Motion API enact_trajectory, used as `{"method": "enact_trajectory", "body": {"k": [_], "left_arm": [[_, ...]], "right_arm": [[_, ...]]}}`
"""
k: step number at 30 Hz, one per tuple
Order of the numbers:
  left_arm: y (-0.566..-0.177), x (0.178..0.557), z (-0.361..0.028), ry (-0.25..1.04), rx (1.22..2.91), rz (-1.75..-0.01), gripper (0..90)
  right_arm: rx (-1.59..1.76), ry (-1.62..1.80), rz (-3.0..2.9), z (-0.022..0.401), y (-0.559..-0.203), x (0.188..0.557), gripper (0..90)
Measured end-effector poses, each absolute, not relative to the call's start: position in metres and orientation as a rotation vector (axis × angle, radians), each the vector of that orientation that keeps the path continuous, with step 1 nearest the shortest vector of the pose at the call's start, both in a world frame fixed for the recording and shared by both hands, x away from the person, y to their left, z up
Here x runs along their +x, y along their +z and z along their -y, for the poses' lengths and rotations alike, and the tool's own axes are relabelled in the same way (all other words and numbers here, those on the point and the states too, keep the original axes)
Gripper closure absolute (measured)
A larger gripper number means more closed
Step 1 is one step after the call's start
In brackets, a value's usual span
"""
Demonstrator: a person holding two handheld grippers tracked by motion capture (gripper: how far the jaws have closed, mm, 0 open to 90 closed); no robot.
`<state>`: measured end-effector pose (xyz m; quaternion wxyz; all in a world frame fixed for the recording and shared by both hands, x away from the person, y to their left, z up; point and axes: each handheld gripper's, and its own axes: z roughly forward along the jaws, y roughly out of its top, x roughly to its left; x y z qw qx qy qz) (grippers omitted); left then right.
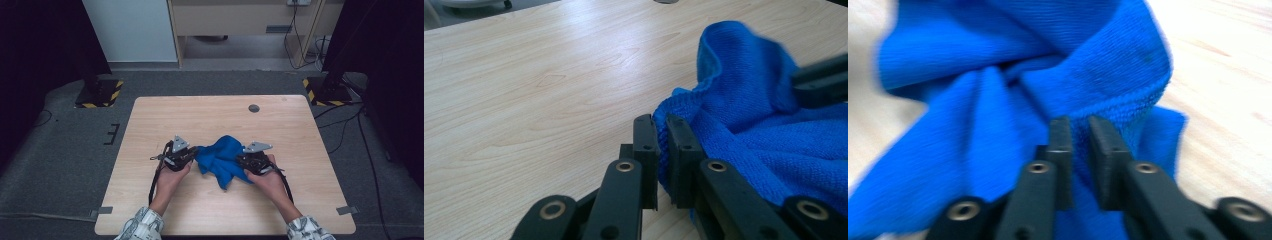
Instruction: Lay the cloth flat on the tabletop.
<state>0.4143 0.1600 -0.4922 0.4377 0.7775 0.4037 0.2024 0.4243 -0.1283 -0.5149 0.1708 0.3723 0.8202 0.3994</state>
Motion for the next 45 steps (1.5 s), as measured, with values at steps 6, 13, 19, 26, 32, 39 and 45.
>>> {"method": "enact_trajectory", "body": {"k": [6,13,19,26,32,39,45], "left_arm": [[-0.492,0.414,-0.160,0.496,1.931,-0.998,84.3],[-0.491,0.413,-0.160,0.494,1.930,-0.999,84.5],[-0.491,0.413,-0.160,0.498,1.935,-0.998,84.6],[-0.491,0.415,-0.163,0.501,1.927,-1.011,84.9],[-0.489,0.417,-0.162,0.493,1.912,-1.017,85.0],[-0.484,0.418,-0.165,0.472,1.868,-1.031,85.1],[-0.475,0.421,-0.163,0.480,1.860,-1.014,85.5]], "right_arm": [[1.133,1.108,-2.327,0.124,-0.527,0.445,56.9],[1.168,1.008,-2.304,0.122,-0.528,0.455,61.7],[1.179,1.044,-2.297,0.131,-0.523,0.456,83.4],[1.196,1.157,-2.239,0.156,-0.508,0.448,86.7],[1.205,1.245,-2.184,0.177,-0.492,0.441,86.4],[1.178,1.312,-2.153,0.192,-0.477,0.432,87.2],[1.157,1.358,-2.143,0.200,-0.469,0.429,87.1]]}}
